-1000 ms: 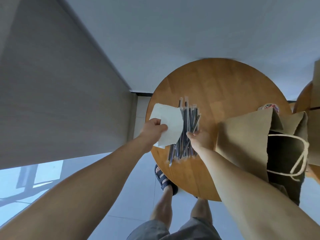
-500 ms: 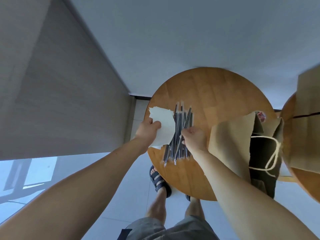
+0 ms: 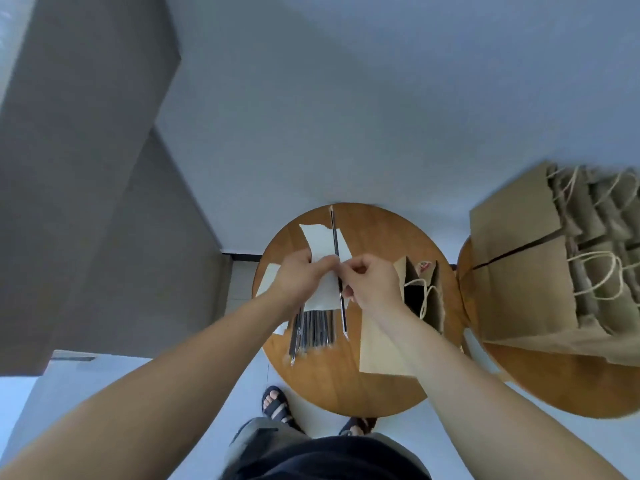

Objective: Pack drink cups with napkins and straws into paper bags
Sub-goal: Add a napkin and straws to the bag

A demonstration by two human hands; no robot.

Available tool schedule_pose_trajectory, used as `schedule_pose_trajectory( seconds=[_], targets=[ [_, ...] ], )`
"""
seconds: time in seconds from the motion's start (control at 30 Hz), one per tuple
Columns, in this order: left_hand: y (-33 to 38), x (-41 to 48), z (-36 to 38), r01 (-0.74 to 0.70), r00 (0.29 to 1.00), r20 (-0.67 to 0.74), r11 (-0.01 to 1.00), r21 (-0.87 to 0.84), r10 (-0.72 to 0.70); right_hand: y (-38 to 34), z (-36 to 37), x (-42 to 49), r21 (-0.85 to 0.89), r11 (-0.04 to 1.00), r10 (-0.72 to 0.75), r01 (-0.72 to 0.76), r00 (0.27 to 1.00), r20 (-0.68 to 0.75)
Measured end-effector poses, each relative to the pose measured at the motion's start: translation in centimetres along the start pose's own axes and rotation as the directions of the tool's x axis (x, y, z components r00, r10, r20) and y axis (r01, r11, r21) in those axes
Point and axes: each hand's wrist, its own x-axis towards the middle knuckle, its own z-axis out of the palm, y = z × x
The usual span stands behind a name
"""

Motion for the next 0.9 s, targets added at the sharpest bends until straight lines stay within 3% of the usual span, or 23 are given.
schedule_pose_trajectory(
  seconds=[0.13,0.3,0.4,0.47,0.6,0.7,0.77,0.83,0.9],
  targets=[
    [0.5,-0.4,1.7,-0.033,0.999,0.026,0.998,-0.051,0.034,-0.3,-1.8,-1.1,-0.026,1.0,0.0,0.0,1.0,0.004],
    [3.1,-1.0,3.6,-0.098,0.993,0.067,0.994,-0.053,0.101,-1.6,-5.8,-1.5,-0.026,0.999,-0.048,0.045,0.989,-0.137],
    [4.9,-1.5,5.1,-0.126,0.98,0.144,0.988,-0.095,0.138,-2.3,-8.6,-1.5,0.171,0.985,-0.023,0.016,0.999,0.038],
    [5.8,-1.6,6.4,-0.152,0.968,0.187,0.984,-0.094,0.168,-2.3,-10.3,-1.4,0.185,0.982,-0.061,0.036,0.989,0.132],
    [6.8,-1.4,9.2,-0.224,0.959,0.17,0.974,-0.045,0.229,-1.8,-12.8,0.1,0.144,0.984,-0.119,0.105,0.988,0.097],
    [6.5,-0.5,10.6,-0.261,0.964,0.069,0.96,0.098,0.255,-0.9,-14.4,1.4,0.14,0.988,-0.076,0.065,0.994,0.072],
    [5.4,0.1,10.6,-0.231,0.973,0.06,0.944,0.237,0.223,-0.3,-15.7,2.5,0.126,0.991,-0.048,0.054,0.998,-0.052],
    [3.5,0.5,10.0,-0.214,0.97,0.198,0.879,0.427,0.14,0.0,-16.7,3.6,0.195,0.978,-0.034,0.073,0.98,-0.198],
    [1.3,0.3,9.9,-0.194,0.932,0.36,0.784,0.589,-0.04,-0.3,-17.1,4.5,0.238,0.967,-0.011,0.088,0.951,-0.308]
  ],
)
